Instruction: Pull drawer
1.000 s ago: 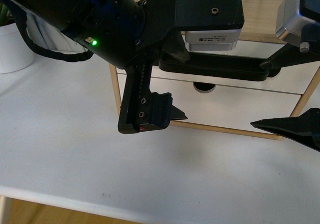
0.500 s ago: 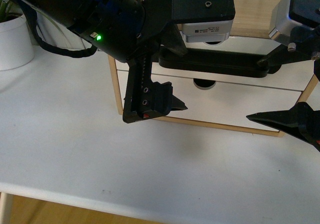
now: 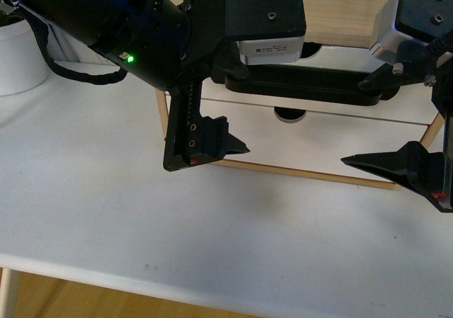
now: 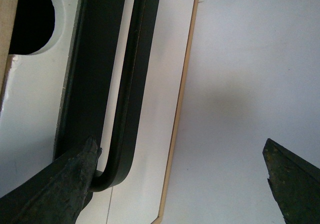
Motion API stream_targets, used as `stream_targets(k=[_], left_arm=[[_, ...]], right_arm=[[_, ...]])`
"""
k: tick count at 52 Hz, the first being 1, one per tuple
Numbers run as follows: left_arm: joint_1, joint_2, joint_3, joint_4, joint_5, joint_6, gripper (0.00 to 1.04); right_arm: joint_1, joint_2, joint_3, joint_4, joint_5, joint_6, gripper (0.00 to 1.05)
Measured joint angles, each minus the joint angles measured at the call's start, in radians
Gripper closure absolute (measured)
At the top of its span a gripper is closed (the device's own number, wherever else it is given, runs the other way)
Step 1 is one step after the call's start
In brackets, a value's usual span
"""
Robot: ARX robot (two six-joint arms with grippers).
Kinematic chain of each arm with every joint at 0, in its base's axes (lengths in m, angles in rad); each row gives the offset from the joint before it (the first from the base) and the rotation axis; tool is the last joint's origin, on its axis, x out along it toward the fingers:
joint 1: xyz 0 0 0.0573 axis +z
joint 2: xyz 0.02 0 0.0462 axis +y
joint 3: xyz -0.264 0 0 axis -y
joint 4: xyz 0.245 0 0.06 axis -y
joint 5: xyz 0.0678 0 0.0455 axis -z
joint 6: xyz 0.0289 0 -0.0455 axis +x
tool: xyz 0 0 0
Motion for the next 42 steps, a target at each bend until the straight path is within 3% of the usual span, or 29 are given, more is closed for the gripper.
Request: stream_targets(k=[42], left_arm=[[-0.020,0.017,0.047,-0.114,-0.047,0.093,0.06]], right_arm=[[0.010,0.023,0.032,-0.074,-0.004,-0.049,0.09]])
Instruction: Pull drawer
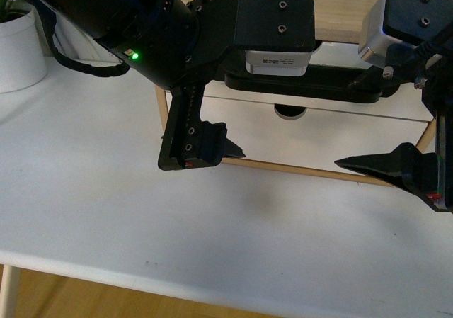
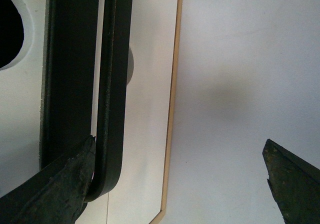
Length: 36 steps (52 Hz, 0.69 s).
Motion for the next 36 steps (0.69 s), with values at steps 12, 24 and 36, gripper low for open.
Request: stream_targets(k=[12,24,36], left_arm=[[-0.007,0.000,0.017,-0.056,-0.008,0.020,0.06],[-0.012,-0.018,0.021,-0.125,-0.006,0.024,0.06],[-0.024,-0.063,-0.010,-0.188,-0.009,0.024,0.06]], right_arm=[[-0.003,-0.007,0.008,-0.055,-0.014,-0.034,0.09],[-0.006,-0.029,0.010,-0.127,-0.031,-0.068,0.09],[-0.006,-0.078,-0.019,-0.212,-0.056,-0.113,0.09]])
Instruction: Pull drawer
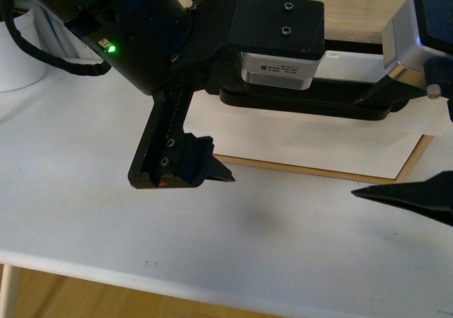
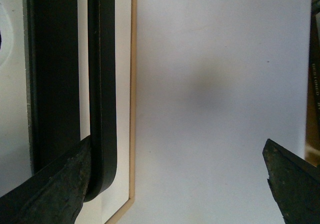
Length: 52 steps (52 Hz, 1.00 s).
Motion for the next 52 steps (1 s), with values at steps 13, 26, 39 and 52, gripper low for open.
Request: stream_targets(k=[13,26,39,52], left_arm=[[-0.021,-0.063,-0.059,-0.051,-0.016,-0.004,0.06],[-0.036,-0.121,-0.124,-0.012,-0.018,-0.038,0.06],[-0.041,-0.229,-0.177,0.137,0.000,-0.113,0.06],[-0.030,-0.394,-0.293,0.399,-0.016,-0.253,0.06]], right_arm=[[0.007,-0.068,-0.044,-0.080,-0.011,-0.034,0.09],[0.012,-0.124,-0.069,-0.126,-0.011,-0.042,0.09],[-0.012,-0.228,-0.071,-0.134,-0.051,0.075,0.09],[-0.072,-0.426,-0.113,0.013,-0.047,0.258,0.09]])
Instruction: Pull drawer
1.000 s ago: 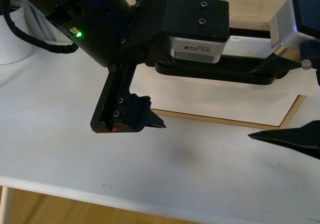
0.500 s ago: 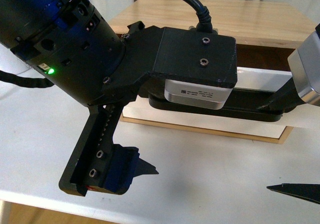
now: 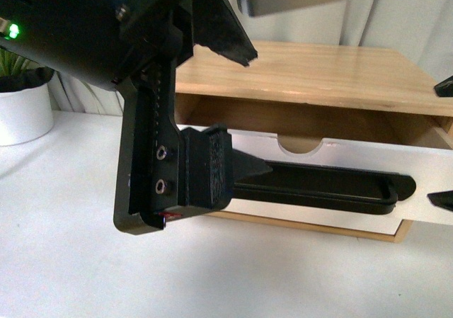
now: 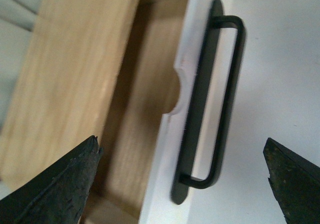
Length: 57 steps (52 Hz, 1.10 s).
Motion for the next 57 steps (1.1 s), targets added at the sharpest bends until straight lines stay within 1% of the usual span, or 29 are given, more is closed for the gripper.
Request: stream_targets(k=[2,9,14,20,21,25,31,35,38,43,47,57], left_arm=[[0.008,-0.029,-0.032,0.061,-0.027,-0.026,0.06],[0.032,-0.113,-0.126,0.221,-0.064,-0.116,0.06],[0.060,-0.230,-0.224,0.357,-0.093,-0.254,0.06],[0.086,-0.348,-0.304,0.433,-0.136,-0.373,0.06],[0.093,-0.390,-0.335,0.449,-0.157,-0.404,0.06],[0.106,-0.466,-0.397,0.468,-0.200,-0.465,0.06],[0.131,-0.563,-0.493,0.485,-0.283,-0.527,0.06],[0.159,-0.634,-0.570,0.494,-0.368,-0.577,0.06],[0.183,-0.712,-0.637,0.494,-0.430,-0.639,0.06],[0.213,-0.820,-0.715,0.495,-0.430,-0.762,0.06],[0.222,-0.846,-0.724,0.495,-0.438,-0.819,0.06],[0.223,-0.846,-0.725,0.495,-0.436,-0.856,0.06]], right_arm=[[-0.008,-0.024,-0.013,0.020,0.002,0.023,0.09],[-0.042,-0.123,-0.075,0.130,0.047,0.129,0.09],[-0.077,-0.208,-0.124,0.213,0.085,0.232,0.09],[-0.115,-0.315,-0.183,0.272,0.107,0.332,0.09],[-0.126,-0.346,-0.205,0.290,0.110,0.353,0.09],[-0.148,-0.418,-0.256,0.324,0.134,0.415,0.09],[-0.187,-0.526,-0.331,0.325,0.161,0.499,0.09],[-0.219,-0.608,-0.380,0.310,0.194,0.528,0.09],[-0.264,-0.688,-0.417,0.286,0.225,0.579,0.09],[-0.322,-0.758,-0.454,0.258,0.264,0.655,0.09],[-0.363,-0.782,-0.474,0.265,0.274,0.724,0.09],[-0.370,-0.784,-0.475,0.266,0.275,0.768,0.09]])
